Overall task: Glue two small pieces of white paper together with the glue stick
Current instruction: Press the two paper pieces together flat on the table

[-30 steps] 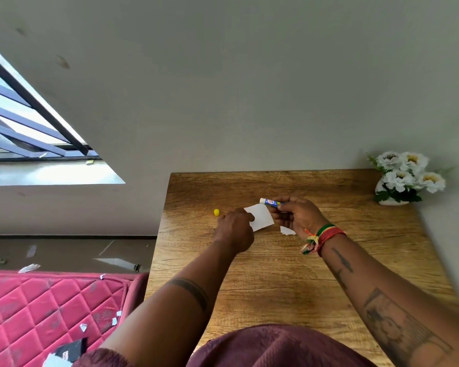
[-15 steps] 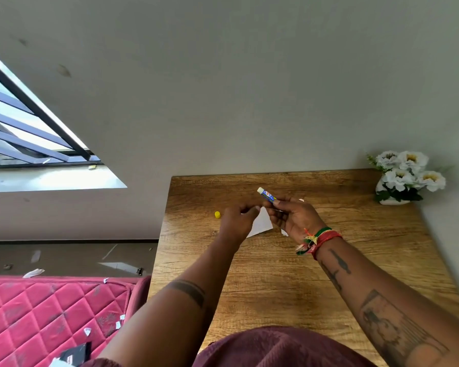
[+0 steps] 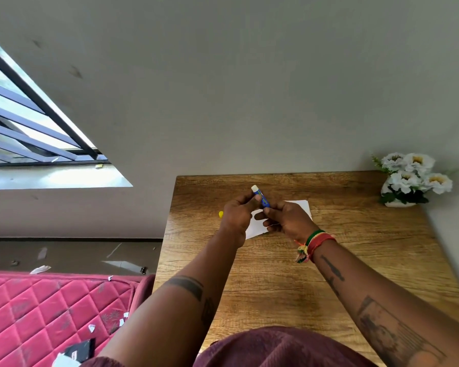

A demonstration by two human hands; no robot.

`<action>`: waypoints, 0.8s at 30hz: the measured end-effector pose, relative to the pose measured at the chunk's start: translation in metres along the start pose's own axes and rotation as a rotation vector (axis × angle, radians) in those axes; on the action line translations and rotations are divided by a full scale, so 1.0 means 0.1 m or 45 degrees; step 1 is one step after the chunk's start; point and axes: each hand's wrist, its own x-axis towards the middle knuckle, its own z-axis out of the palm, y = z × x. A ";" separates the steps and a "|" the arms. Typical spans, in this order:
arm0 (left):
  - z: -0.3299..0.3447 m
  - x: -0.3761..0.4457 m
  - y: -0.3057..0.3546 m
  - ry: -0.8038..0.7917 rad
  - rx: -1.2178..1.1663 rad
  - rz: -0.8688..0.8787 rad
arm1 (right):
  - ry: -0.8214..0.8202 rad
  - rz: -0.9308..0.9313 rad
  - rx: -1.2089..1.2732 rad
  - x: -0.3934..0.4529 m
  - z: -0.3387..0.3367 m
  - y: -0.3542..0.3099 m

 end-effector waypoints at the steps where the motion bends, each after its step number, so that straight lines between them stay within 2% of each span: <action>1: -0.01 0.00 0.01 0.003 0.028 0.021 | -0.003 -0.011 -0.075 0.00 0.00 -0.01; 8: -0.11 -0.01 -0.01 0.078 0.221 0.109 | 0.017 0.027 -0.168 -0.01 -0.01 -0.04; 15: -0.51 -0.04 -0.14 0.378 0.503 0.264 | 0.080 0.086 -0.252 0.04 -0.02 0.15; 19: -0.80 -0.07 -0.24 0.556 0.620 0.240 | 0.057 0.108 -0.284 0.08 0.07 0.20; 24: -0.99 -0.13 -0.32 0.599 0.790 0.141 | 0.042 0.126 -0.325 0.14 0.18 0.22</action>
